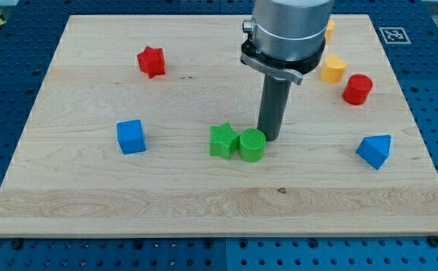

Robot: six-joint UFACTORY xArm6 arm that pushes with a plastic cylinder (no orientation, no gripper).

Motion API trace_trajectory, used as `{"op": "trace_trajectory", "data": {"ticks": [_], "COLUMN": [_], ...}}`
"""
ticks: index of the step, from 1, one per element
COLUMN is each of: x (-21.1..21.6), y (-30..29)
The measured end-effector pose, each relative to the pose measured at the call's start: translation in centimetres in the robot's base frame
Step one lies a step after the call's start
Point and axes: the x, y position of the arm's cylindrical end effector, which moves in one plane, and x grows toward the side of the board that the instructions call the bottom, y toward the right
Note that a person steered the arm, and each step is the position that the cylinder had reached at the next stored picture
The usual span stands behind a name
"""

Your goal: Push the blue cube slightly right

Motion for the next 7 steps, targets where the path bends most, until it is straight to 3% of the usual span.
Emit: {"op": "trace_trajectory", "data": {"ticks": [2, 5, 7], "x": [-7.1, -4.1, -1.1], "y": [-3.8, -28.8, -29.7]}}
